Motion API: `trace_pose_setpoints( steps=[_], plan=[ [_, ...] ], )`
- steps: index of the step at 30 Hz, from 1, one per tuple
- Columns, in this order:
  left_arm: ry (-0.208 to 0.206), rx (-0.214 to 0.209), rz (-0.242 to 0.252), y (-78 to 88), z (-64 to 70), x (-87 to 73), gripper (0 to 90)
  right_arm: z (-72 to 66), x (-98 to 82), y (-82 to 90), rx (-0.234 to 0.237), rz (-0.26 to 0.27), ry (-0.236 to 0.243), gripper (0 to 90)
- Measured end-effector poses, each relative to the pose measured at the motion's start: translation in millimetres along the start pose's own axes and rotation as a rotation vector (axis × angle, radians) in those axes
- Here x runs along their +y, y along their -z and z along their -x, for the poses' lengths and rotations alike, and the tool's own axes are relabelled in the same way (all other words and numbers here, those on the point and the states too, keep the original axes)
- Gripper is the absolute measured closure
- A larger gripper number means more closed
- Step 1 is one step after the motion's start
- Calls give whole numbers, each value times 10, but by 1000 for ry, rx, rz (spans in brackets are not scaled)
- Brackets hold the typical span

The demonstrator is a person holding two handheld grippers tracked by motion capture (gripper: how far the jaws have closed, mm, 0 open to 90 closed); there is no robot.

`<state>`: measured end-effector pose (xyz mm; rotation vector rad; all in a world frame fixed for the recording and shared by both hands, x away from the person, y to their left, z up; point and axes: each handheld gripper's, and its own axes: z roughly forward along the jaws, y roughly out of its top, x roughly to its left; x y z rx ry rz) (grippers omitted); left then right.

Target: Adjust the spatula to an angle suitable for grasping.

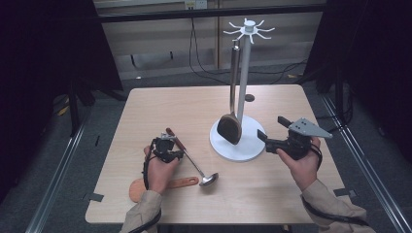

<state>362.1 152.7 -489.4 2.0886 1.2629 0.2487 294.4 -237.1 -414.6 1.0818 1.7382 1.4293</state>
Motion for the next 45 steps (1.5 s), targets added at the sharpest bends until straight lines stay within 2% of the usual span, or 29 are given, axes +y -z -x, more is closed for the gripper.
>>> trace_pose_setpoints(
  steps=[3, 6, 9, 14, 22, 28, 30, 32, 37, 39, 43, 45],
  plan=[
    [-7, 2, -20, -53, 12, 2, 900, 0, 6, -18, -3, -3, -3, 108],
    [8, 4, -10, -94, 30, 21, 900, 0, -5, -36, -3, -14, -5, 104],
    [18, 6, -3, -129, 46, 43, 900, 2, -31, -56, 0, -29, 12, 98],
    [34, -7, 6, -183, 96, 76, 900, 9, -51, -75, 0, -40, -4, 95],
    [35, -24, 0, -267, 150, 164, 900, 46, -30, -66, 0, -26, -12, 95],
    [54, -41, 1, -314, 183, 198, 900, 38, -25, -72, 8, -26, -22, 95],
    [46, -45, -7, -321, 190, 211, 900, 38, -25, -76, 10, -26, -21, 95],
    [59, -56, -3, -346, 207, 229, 898, 51, -31, -83, 8, -29, -20, 96],
    [63, -52, -8, -343, 196, 253, 878, 81, -26, -70, 1, -28, -28, 96],
    [99, -55, -7, -328, 190, 267, 869, 89, -24, -57, -8, -25, -26, 96],
    [130, -52, 1, -291, 201, 290, 817, 98, -20, -47, -7, -19, -29, 97],
    [161, -32, -9, -274, 238, 314, 777, 101, -23, -45, -8, -19, -30, 97]
  ],
)
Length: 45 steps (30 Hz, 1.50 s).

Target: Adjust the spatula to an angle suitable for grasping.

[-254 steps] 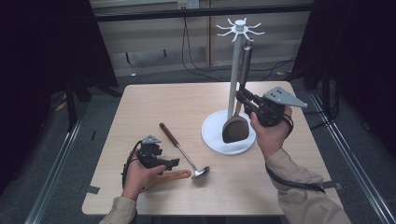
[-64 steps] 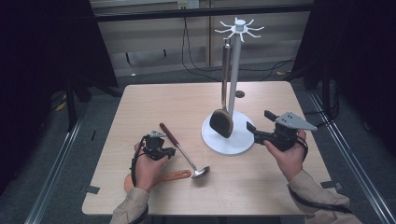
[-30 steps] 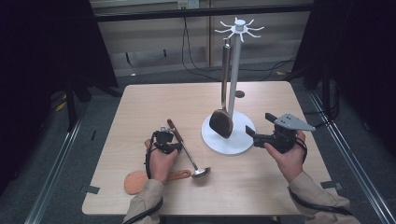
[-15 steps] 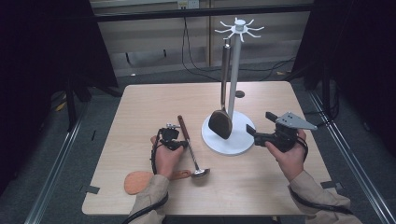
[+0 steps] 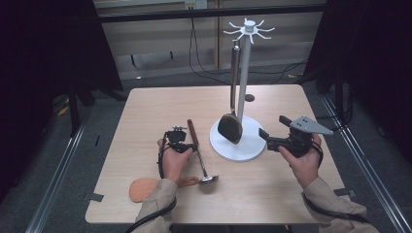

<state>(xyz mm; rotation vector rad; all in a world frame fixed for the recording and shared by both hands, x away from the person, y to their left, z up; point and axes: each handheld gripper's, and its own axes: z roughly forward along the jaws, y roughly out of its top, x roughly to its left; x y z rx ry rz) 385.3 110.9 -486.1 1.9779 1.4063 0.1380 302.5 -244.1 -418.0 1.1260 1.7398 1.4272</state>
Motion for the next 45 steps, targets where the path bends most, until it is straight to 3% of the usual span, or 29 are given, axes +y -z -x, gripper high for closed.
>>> trace_pose_setpoints(
  steps=[3, 6, 8, 10, 14, 16, 21, 29, 35, 40, 45],
  plan=[
    [28, 24, -2, -13, 40, 11, 716, -9, 1, 3, 2, -1, -1, 97],
    [50, 12, -13, -40, 59, 20, 649, -24, 9, 4, 7, 3, 7, 99],
    [61, 7, -15, -55, 87, 30, 643, -30, 13, 6, 7, 3, 9, 99],
    [70, 31, -32, -93, 120, 44, 633, -31, 13, 7, 9, 4, 7, 99],
    [93, 34, -38, -136, 146, 53, 644, -26, 8, 5, 7, 0, 6, 99],
    [69, 49, -69, -145, 170, 81, 670, -14, 12, 8, 5, 2, 12, 99],
    [65, 48, -93, -157, 205, 92, 738, -6, 12, 6, 4, 1, 7, 100],
    [115, 73, -120, -181, 269, 138, 764, -14, 8, 1, 11, -7, 10, 101],
    [115, 59, -133, -238, 339, 177, 779, -16, 6, -7, 16, -8, 7, 101],
    [121, 69, -142, -245, 349, 193, 787, -8, 3, -9, 13, -8, 9, 102],
    [93, 101, -146, -234, 346, 205, 795, -9, 3, -8, 15, -9, 8, 103]
  ],
)
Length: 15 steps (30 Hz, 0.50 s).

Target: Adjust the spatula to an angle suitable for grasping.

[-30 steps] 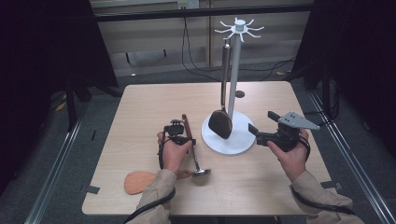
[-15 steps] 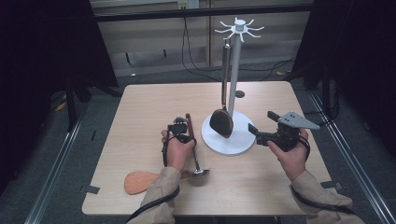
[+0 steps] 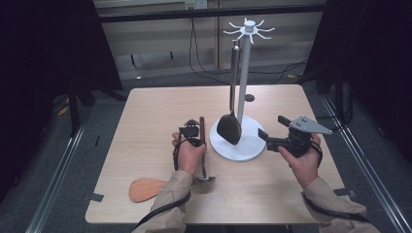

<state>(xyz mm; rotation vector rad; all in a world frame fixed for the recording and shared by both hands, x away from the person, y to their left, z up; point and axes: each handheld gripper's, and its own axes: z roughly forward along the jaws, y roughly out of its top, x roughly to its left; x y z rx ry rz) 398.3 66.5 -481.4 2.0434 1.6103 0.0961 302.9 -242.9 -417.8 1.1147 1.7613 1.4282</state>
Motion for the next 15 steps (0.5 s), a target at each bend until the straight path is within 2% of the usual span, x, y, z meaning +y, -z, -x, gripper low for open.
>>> trace_pose_setpoints(
  steps=[1, 4, 6, 11, 15],
  plan=[
    [18, -19, 0, -1, -10, -3, 797, 0, 0, 0, 0, 1, 0, 103],
    [24, -27, -1, 4, -37, -5, 800, -2, -1, -1, 3, -1, 0, 105],
    [19, -22, 0, 4, -43, -2, 802, -4, -2, -3, 2, -2, -3, 105],
    [39, -18, 0, -6, -67, 36, 815, -1, -1, -5, 7, 0, 2, 106],
    [23, -1, 5, -21, -57, 57, 812, -2, -3, -8, 4, 1, -1, 106]
  ],
)
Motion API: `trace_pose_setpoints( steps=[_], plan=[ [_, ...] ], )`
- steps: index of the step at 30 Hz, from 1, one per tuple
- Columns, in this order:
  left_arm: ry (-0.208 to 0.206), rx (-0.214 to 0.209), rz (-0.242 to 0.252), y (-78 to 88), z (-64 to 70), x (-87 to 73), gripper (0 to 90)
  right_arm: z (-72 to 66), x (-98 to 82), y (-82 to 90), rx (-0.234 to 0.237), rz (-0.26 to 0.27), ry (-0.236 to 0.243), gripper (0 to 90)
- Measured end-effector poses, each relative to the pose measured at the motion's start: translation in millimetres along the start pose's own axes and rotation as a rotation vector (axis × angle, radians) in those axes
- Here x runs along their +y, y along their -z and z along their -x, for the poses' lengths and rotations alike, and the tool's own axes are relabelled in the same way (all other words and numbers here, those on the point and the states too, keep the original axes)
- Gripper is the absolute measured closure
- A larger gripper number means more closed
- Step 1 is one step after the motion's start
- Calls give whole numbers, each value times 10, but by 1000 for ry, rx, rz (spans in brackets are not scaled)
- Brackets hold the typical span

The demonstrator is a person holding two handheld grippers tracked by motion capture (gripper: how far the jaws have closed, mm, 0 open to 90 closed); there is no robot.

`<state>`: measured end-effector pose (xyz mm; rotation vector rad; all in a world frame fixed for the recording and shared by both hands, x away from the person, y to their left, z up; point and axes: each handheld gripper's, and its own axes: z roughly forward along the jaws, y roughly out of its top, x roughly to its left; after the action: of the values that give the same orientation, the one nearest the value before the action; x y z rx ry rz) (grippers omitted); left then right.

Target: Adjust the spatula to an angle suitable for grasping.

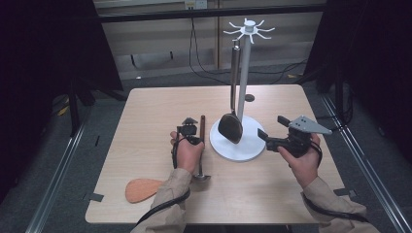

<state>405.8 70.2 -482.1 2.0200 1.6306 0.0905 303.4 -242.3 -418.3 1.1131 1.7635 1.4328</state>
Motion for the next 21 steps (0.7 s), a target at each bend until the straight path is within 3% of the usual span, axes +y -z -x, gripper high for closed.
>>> trace_pose_setpoints(
  steps=[4, 10, 13, 16, 21],
  plan=[
    [-18, 24, -1, -32, 47, 29, 797, 2, 2, 1, 2, 1, 3, 106],
    [74, 1, -20, -19, 29, 41, 842, -9, 1, -2, 2, 1, -2, 107],
    [61, 5, -25, -1, 39, 51, 848, -8, 5, -2, 3, 3, -3, 107],
    [92, -25, -9, 83, 6, 68, 848, -10, 10, 1, 7, 8, -4, 107],
    [98, -58, 27, 235, -46, 57, 849, -23, 7, -4, 16, 9, -1, 108]
  ],
)
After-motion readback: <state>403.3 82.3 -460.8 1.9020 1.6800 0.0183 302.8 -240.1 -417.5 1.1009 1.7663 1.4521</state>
